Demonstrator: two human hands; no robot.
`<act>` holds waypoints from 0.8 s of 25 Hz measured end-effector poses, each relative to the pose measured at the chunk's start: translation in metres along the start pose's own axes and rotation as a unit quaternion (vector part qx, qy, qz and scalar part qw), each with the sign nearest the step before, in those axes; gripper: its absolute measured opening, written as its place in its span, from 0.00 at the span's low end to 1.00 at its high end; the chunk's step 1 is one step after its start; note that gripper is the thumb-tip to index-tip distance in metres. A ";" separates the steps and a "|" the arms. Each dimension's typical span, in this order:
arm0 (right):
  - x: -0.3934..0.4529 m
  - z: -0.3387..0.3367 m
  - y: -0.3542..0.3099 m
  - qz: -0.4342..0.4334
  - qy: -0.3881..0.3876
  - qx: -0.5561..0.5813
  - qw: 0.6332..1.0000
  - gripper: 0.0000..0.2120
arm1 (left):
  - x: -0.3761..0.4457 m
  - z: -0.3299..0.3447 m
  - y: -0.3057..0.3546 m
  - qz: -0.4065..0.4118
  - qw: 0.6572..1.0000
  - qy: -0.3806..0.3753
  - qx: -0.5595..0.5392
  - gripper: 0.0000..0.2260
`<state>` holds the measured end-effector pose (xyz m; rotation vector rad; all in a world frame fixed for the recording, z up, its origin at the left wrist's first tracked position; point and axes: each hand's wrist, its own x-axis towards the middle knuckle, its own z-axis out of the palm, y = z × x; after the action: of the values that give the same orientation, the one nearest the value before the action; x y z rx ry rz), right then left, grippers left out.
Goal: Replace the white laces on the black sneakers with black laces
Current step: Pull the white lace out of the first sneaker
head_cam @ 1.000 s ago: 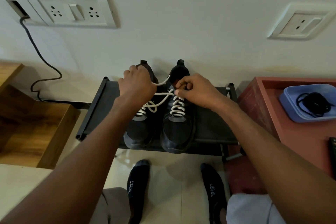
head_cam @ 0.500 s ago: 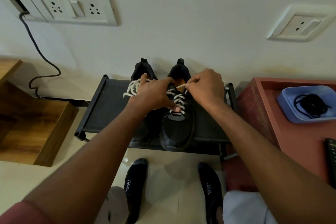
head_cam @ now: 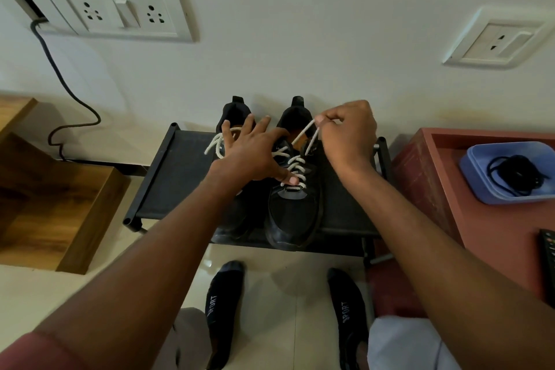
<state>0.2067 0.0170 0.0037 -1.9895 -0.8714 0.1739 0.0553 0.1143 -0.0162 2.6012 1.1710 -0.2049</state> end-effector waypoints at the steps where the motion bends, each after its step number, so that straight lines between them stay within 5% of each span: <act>1: -0.001 -0.001 -0.001 -0.016 0.005 -0.012 1.000 0.02 | 0.001 0.000 0.000 0.001 1.000 -0.002 0.002 0.51; 4: -0.006 0.008 0.003 -0.155 -0.116 -0.201 0.960 0.12 | 0.003 0.004 0.001 0.002 1.000 -0.003 0.012 0.52; 7: -0.006 0.014 0.006 -0.134 -0.212 -0.253 0.934 0.07 | 0.003 0.006 0.000 0.010 1.000 -0.001 0.003 0.53; 9: -0.005 0.011 0.004 -0.094 -0.122 -0.155 0.976 0.07 | 0.003 0.005 -0.001 0.012 1.000 -0.002 -0.009 0.52; 11: -0.001 0.001 -0.003 -0.034 0.061 -0.017 0.997 0.07 | 0.003 0.004 -0.001 0.012 1.000 -0.003 -0.016 0.51; 13: 0.004 -0.007 -0.003 -0.023 0.130 -0.055 0.990 0.05 | 0.002 0.004 -0.002 0.010 1.000 -0.002 -0.013 0.51; 16: 0.002 -0.002 0.007 -0.105 -0.063 -0.225 0.967 0.14 | 0.002 0.004 -0.002 0.002 1.000 -0.002 -0.001 0.52; 20: -0.004 0.016 0.012 -0.124 -0.261 -0.239 0.927 0.08 | 0.000 0.002 0.002 0.004 1.000 -0.007 0.012 0.53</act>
<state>0.2027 0.0220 -0.0155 -2.2916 -1.6279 0.3859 0.0566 0.1126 -0.0177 2.6206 1.1610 -0.2361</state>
